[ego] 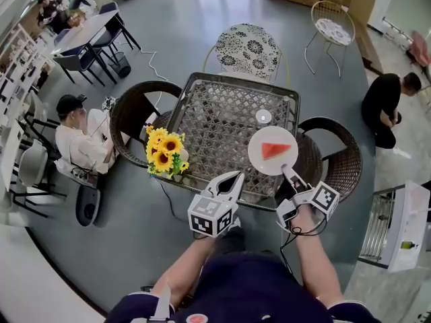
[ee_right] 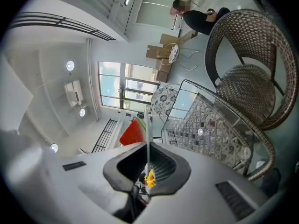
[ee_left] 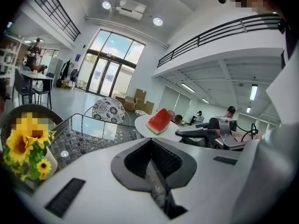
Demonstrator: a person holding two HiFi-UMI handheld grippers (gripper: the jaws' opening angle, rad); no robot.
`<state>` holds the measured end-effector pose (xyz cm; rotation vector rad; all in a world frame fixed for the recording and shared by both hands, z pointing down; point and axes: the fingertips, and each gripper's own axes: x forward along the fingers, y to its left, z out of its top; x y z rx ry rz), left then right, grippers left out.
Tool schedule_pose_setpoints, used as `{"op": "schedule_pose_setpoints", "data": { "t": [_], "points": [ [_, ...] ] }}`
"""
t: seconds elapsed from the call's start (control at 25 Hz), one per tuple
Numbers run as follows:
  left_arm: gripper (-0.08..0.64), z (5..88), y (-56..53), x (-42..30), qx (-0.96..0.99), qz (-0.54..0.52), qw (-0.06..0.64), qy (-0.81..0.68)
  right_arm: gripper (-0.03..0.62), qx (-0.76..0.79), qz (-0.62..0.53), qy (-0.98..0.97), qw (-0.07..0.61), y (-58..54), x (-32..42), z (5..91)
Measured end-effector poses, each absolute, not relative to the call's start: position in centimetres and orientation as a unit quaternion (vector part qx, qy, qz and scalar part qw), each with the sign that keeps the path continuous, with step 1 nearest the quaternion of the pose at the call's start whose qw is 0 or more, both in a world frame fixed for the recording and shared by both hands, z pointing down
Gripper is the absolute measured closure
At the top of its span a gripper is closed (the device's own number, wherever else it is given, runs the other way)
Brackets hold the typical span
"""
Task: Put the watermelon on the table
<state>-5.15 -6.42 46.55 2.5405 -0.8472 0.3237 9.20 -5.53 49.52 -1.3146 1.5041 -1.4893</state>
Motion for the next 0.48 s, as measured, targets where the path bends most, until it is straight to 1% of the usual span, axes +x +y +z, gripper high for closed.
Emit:
{"op": "schedule_pose_setpoints", "data": {
  "t": [0.16, 0.48],
  "points": [
    [0.555, 46.8, -9.0, -5.7, 0.923, 0.12, 0.211, -0.298, 0.577, -0.505, -0.564, 0.569, 0.32, -8.2, 8.4, 49.8],
    [0.555, 47.4, -12.0, -5.8, 0.92, 0.119, 0.222, -0.301, 0.577, -0.503, -0.57, 0.572, 0.309, -11.5, 8.3, 50.4]
  ]
}}
